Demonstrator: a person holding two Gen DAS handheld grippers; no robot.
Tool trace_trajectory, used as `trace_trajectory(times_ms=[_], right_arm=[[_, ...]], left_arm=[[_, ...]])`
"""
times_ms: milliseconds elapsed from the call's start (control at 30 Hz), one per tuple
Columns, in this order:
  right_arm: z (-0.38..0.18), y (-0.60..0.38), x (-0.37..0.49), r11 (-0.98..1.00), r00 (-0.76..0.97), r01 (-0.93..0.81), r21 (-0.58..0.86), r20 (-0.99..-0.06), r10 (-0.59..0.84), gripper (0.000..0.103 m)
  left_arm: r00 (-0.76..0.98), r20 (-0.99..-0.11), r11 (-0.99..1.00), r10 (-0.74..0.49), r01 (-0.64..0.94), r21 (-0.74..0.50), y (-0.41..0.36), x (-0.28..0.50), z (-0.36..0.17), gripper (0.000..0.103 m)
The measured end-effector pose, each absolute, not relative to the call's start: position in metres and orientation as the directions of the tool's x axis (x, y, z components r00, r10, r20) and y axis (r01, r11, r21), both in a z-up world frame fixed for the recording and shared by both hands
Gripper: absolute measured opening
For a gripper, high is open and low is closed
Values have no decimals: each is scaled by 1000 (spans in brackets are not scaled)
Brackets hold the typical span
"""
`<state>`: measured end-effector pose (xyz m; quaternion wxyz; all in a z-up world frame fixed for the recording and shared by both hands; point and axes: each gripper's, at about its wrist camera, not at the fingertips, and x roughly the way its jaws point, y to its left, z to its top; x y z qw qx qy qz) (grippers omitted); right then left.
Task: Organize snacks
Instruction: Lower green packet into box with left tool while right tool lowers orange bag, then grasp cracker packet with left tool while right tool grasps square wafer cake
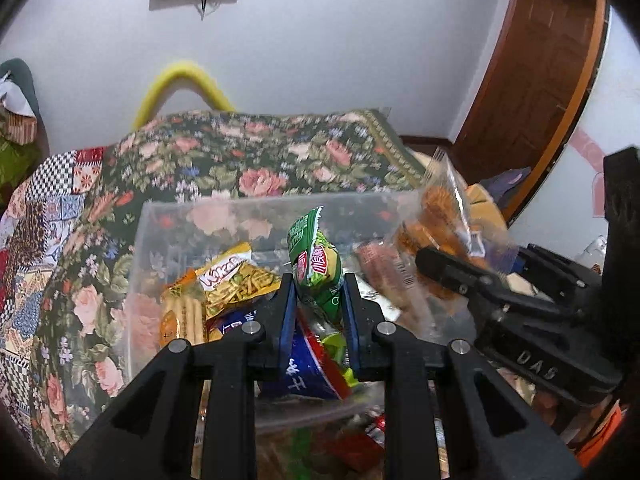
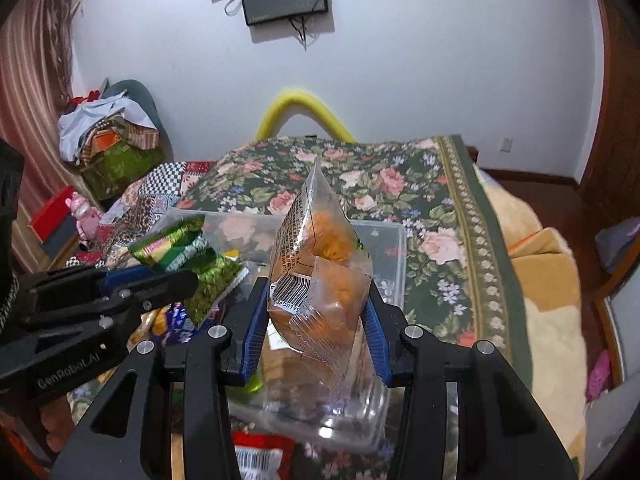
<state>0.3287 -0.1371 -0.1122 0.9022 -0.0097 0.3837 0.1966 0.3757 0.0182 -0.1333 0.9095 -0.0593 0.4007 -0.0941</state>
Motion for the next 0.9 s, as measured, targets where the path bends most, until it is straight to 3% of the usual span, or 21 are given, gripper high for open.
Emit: trace_trajectory(times_ms=[433,533,700,767,900], right_arm=[[-131,-123,356,926,589,-368,87,-748,305,41],[-131,-123,354,924,576,-370,97,-756,310,44],[-123,-127,350,925,583,-368,95,-752,309,46],[-117,-129,347,923,588,-371,103,-743,319,52],[-103,-132,338,925,613,-370,87,-725,314,53]], left_arm=[[650,-732,979,-204,127,-160,18,388,-150,22],[648,-735,980,-199,120,-159,20,385,-147,27],[667,-720,981,-190,97,-168,28,377,-136,48],[679,-710,981,-188,97,-167,30,371,-129,51],[700,-692,984,-177,104,-147,34,354,-113,55]])
